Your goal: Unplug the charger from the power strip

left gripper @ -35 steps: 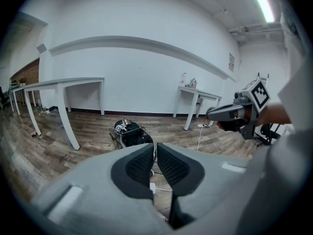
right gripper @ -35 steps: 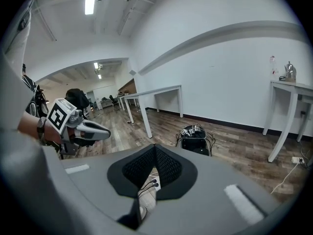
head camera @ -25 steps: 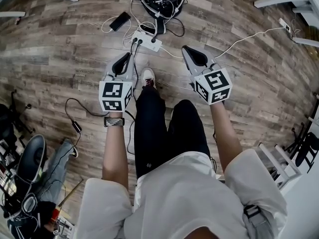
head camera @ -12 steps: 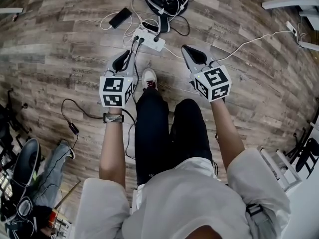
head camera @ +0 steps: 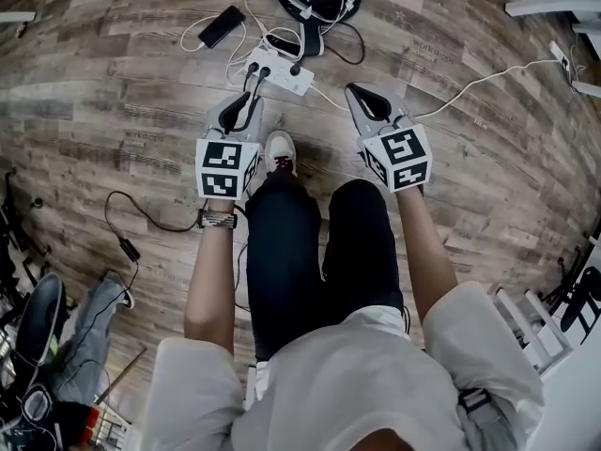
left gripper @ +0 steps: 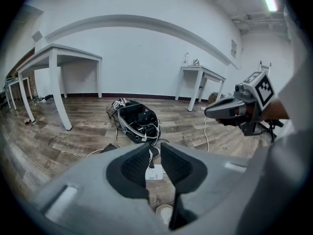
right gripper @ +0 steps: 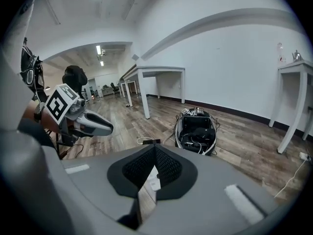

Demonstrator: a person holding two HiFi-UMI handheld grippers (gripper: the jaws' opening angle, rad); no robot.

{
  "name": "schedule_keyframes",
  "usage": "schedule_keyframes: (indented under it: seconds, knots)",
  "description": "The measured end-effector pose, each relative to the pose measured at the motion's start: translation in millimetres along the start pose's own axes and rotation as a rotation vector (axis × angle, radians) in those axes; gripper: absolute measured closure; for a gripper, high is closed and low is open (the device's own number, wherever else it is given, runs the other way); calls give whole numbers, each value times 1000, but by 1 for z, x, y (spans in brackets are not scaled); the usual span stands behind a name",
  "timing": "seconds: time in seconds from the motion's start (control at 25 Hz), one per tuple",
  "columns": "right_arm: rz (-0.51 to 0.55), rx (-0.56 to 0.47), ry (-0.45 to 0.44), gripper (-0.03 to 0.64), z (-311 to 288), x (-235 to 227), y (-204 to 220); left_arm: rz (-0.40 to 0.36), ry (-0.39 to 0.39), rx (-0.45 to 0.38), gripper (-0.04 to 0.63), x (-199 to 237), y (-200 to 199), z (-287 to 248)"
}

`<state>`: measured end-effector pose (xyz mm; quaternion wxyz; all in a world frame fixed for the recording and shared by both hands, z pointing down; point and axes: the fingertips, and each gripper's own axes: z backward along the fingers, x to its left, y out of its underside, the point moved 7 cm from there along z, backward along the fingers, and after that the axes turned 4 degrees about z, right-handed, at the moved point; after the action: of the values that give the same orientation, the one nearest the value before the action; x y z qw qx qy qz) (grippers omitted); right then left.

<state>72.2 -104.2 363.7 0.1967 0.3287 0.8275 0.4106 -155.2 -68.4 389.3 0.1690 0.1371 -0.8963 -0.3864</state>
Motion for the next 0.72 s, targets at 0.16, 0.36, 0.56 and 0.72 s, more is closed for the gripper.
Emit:
schedule_keyframes:
  seconds: [0.16,0.36,0.56,0.72]
  knots:
    - [-9,-6,-5,615,-15,2,27,5,-11,-2,529,6,28,-12]
    - [-13,-28,-5,615,-33,-7,61,-12,-27,-4,529,11,61,-35]
    - [20,-39,-8,615,-54,-14,89,-40,-32,-13,529,12,90,-63]
    - [9,-59,-18,615,-69,-15,110,-18,-20,-35,529,12,105,-84]
